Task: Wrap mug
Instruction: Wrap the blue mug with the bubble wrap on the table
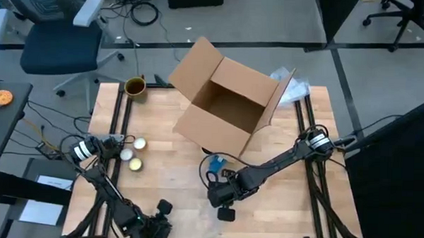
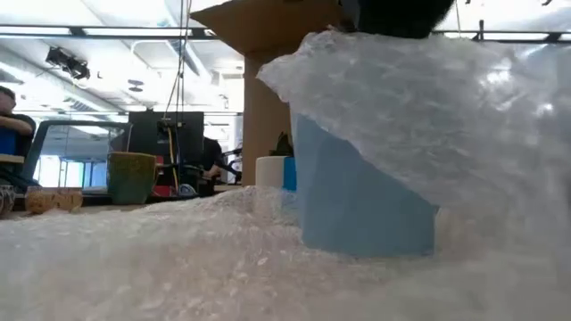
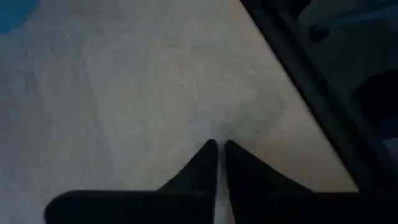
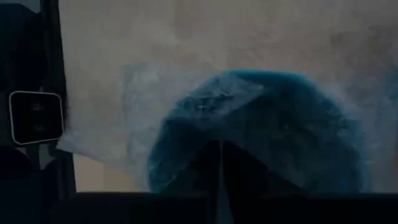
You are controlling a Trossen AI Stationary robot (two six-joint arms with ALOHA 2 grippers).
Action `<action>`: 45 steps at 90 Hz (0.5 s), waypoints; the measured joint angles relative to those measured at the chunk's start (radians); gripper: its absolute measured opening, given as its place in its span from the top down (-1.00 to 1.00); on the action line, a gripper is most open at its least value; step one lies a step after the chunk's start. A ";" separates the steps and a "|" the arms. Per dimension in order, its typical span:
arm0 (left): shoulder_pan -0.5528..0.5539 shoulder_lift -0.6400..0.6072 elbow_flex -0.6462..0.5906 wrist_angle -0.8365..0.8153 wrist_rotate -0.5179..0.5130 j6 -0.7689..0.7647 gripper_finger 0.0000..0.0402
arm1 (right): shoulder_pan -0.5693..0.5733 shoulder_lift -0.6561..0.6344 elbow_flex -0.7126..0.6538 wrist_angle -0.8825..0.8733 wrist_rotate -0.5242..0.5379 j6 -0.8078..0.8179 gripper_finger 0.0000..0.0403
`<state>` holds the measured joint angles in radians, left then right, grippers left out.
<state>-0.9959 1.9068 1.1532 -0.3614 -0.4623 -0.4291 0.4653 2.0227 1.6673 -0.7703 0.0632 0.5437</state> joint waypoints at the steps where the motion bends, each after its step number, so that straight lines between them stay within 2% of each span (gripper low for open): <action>1: 0.001 0.000 0.010 -0.010 -0.001 0.001 0.98 | 0.001 0.000 0.004 0.001 0.002 -0.001 1.00; 20: 0.040 -0.004 0.197 -0.256 -0.015 0.005 1.00 | 0.012 -0.001 0.063 -0.048 0.017 -0.014 1.00; 30: 0.073 -0.005 0.269 -0.304 0.006 0.012 1.00 | 0.030 0.000 0.093 -0.091 0.023 -0.006 1.00; 45: 0.151 -0.006 0.337 -0.319 -0.022 0.011 1.00 | 0.076 -0.001 0.131 -0.109 0.038 0.014 1.00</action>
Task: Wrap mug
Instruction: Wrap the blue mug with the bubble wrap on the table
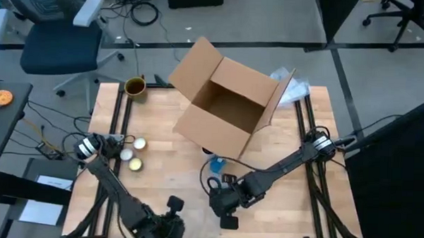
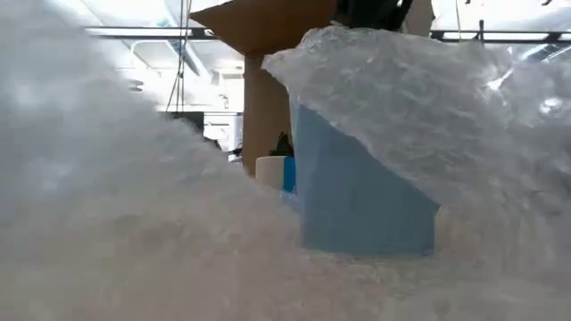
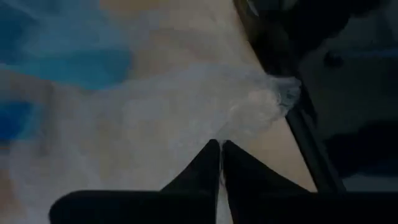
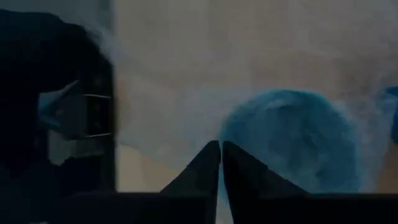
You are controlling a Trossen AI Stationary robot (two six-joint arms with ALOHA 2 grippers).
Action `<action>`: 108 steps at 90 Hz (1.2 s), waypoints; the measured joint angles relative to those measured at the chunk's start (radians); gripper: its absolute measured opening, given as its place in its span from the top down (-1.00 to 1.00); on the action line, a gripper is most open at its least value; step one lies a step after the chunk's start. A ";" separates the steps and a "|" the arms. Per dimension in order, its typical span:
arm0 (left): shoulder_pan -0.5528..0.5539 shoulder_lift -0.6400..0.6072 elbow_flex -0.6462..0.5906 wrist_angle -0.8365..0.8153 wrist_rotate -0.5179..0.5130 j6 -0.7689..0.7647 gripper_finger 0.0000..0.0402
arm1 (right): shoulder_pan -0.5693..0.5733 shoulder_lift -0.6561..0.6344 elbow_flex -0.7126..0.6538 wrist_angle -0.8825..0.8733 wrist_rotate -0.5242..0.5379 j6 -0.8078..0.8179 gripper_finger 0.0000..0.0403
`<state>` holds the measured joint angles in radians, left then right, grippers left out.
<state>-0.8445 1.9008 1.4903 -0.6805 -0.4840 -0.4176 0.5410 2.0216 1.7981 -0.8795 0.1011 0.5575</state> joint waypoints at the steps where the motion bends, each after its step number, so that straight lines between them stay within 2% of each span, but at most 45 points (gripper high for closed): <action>1: 0.007 0.000 0.003 0.000 -0.001 0.000 1.00 | 0.003 0.000 0.000 0.000 0.002 0.000 1.00; 30: 0.205 -0.001 0.063 0.054 -0.039 -0.012 1.00 | 0.100 0.000 0.002 -0.041 0.069 0.116 1.00; 47: 0.291 -0.001 0.064 0.062 -0.041 -0.093 1.00 | 0.152 0.000 0.002 -0.038 0.095 0.174 1.00; 62: 0.344 -0.001 0.064 0.053 -0.036 -0.117 1.00 | 0.178 0.000 0.002 0.062 0.098 0.187 1.00; 84: 0.390 -0.002 0.064 0.017 0.000 -0.131 1.00 | 0.163 0.000 0.002 0.181 0.236 0.062 1.00; 108: 0.406 -0.002 0.064 -0.030 -0.012 -0.137 1.00 | 0.072 0.003 -0.008 0.082 0.309 0.041 1.00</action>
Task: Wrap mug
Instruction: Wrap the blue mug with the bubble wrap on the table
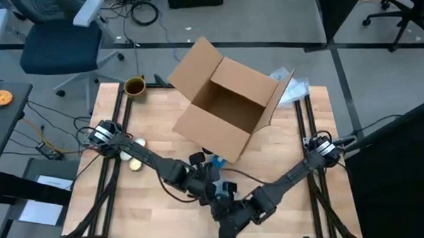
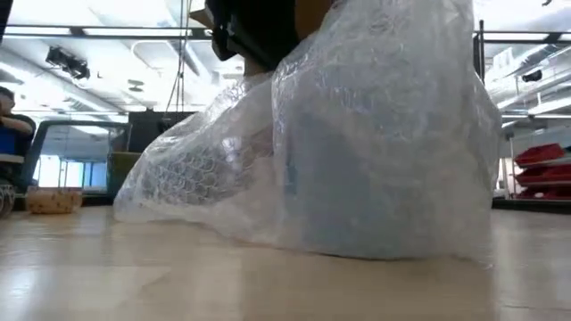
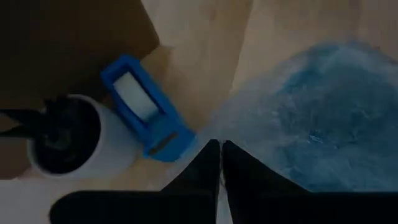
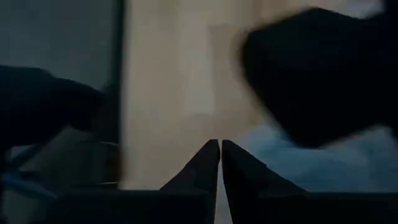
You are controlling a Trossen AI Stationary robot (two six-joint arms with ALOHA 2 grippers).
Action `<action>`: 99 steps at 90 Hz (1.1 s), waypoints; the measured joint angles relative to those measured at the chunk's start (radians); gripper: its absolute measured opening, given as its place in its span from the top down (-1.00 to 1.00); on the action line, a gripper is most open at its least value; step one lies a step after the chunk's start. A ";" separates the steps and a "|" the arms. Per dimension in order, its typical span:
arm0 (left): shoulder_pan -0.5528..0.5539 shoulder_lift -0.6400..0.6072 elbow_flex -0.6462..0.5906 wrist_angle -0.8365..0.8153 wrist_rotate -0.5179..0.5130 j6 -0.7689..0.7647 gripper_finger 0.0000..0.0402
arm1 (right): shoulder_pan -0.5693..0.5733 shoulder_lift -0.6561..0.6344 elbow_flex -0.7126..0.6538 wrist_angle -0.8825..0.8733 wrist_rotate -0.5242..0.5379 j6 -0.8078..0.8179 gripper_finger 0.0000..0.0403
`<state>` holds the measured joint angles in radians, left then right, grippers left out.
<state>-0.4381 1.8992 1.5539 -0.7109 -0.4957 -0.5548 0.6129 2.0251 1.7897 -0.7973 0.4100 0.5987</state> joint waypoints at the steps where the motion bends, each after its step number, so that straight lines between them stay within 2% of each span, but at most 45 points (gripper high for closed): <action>1: 0.000 0.000 0.000 -0.003 0.000 0.000 1.00 | -0.005 0.000 -0.003 -0.004 0.001 0.000 1.00; 22: -0.019 -0.003 0.000 -0.064 -0.004 0.022 1.00 | -0.075 0.001 -0.076 -0.063 -0.012 -0.004 1.00; 36: -0.036 -0.035 0.000 -0.102 -0.023 0.057 0.97 | -0.088 0.003 -0.080 -0.103 -0.016 -0.028 1.00; 73: -0.101 -0.158 0.001 -0.146 -0.023 0.162 0.65 | -0.095 0.001 -0.112 -0.128 -0.030 -0.046 1.00; 84: -0.141 -0.195 0.001 -0.249 -0.022 0.145 0.61 | -0.094 0.001 -0.146 -0.137 -0.078 -0.016 1.00; 99: -0.214 -0.211 -0.002 -0.369 -0.034 0.015 0.61 | -0.084 0.001 -0.149 -0.152 -0.144 0.002 1.00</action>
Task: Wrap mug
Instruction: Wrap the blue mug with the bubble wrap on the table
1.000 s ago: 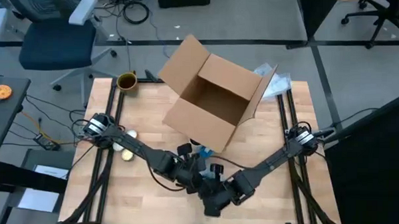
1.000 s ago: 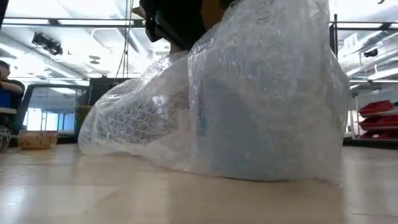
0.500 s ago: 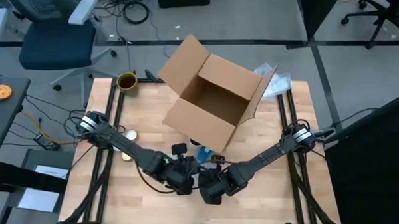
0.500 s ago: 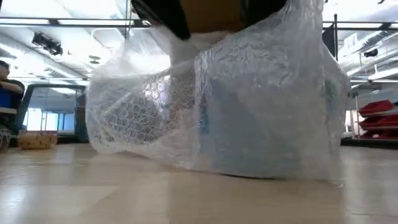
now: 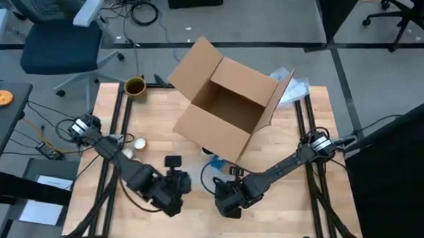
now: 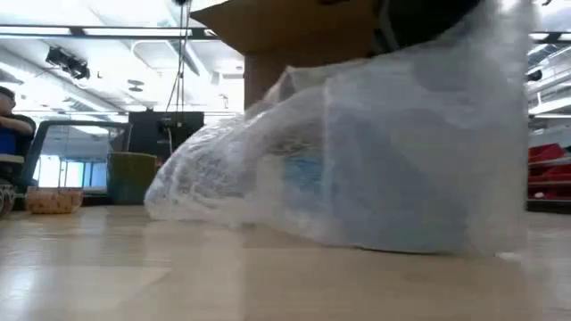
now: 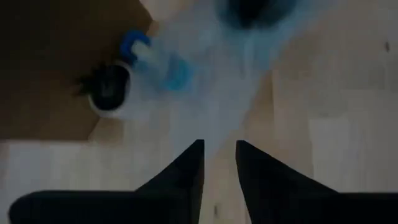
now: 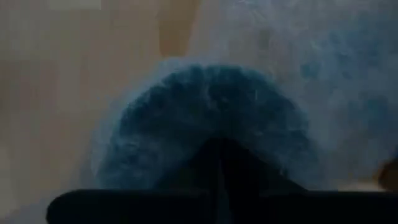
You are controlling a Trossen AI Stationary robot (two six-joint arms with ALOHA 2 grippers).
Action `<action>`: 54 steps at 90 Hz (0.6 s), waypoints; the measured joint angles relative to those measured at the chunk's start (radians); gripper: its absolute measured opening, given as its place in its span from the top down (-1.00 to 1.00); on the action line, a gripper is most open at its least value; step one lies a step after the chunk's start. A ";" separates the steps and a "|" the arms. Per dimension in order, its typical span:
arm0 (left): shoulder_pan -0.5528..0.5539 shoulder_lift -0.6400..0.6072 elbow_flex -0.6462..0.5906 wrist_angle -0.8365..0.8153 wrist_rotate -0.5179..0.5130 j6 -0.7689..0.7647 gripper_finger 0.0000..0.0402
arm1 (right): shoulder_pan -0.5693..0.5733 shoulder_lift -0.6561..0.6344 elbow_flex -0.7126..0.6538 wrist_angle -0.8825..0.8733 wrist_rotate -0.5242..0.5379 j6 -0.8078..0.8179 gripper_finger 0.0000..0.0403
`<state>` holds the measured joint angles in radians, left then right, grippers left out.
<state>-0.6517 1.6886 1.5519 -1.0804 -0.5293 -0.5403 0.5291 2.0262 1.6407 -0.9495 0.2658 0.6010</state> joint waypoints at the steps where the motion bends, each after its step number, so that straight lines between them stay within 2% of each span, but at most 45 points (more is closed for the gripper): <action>1: -0.004 0.000 -0.002 0.001 -0.001 -0.008 0.61 | 0.001 0.000 0.002 -0.003 -0.004 0.000 1.00; 36: -0.071 0.001 -0.237 0.172 -0.007 -0.182 0.61 | 0.006 0.000 0.168 -0.183 -0.078 -0.001 1.00; 54: -0.076 0.002 -0.272 0.282 0.006 -0.175 0.61 | 0.007 -0.001 0.227 -0.097 -0.014 -0.064 1.00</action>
<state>-0.7282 1.6908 1.2800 -0.7986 -0.5228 -0.7150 0.5358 2.0254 1.8675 -1.0460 0.2520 0.5367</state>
